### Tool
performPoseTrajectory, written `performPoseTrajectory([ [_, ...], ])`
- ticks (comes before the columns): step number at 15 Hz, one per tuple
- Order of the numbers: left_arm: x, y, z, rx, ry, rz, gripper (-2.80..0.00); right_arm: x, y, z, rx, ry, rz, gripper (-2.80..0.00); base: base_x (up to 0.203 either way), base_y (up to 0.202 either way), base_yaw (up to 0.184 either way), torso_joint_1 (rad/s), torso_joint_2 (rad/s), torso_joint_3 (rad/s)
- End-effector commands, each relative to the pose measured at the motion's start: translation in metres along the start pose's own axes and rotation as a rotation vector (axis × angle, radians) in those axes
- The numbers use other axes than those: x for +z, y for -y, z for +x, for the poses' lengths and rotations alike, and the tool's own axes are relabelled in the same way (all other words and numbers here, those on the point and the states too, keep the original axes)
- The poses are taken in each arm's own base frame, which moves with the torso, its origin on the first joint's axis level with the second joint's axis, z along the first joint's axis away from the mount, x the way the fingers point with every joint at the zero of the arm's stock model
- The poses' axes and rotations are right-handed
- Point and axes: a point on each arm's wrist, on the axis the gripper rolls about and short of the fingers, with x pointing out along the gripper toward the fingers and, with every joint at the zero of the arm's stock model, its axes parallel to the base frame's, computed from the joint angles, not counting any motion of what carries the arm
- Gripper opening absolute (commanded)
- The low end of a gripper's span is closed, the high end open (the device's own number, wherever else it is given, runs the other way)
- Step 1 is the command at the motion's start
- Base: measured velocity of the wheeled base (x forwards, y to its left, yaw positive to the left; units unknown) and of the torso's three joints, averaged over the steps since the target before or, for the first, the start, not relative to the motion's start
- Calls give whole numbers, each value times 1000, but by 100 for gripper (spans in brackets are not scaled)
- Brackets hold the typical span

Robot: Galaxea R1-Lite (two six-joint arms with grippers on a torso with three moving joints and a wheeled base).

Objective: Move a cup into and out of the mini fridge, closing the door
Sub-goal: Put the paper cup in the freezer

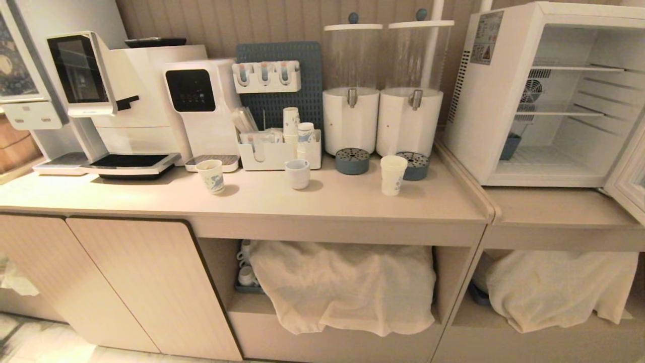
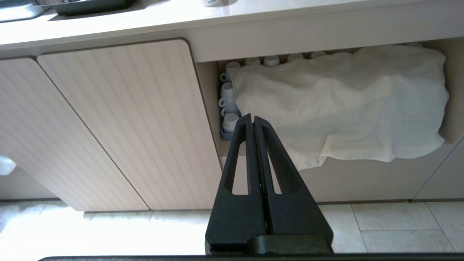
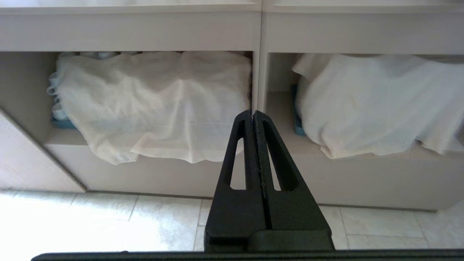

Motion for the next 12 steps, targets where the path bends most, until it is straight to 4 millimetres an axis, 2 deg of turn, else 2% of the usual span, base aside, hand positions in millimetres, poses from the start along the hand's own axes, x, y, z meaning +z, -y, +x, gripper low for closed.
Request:
performPoseTrajectory([
  [1, 0, 0, 0, -2, 0, 0, -280, -1, 0, 0, 1, -5, 0, -280, 0, 0, 0, 0, 0, 0],
  [4, 0, 0, 0, -3, 0, 1, -280, 0, 0, 0, 0, -3, 0, -280, 38, 0, -2, 0, 2, 2],
  [12, 0, 0, 0, -3, 0, -1, -280, -1, 0, 1, 0, -4, 1, -280, 189, 0, 1, 3, 4, 3],
])
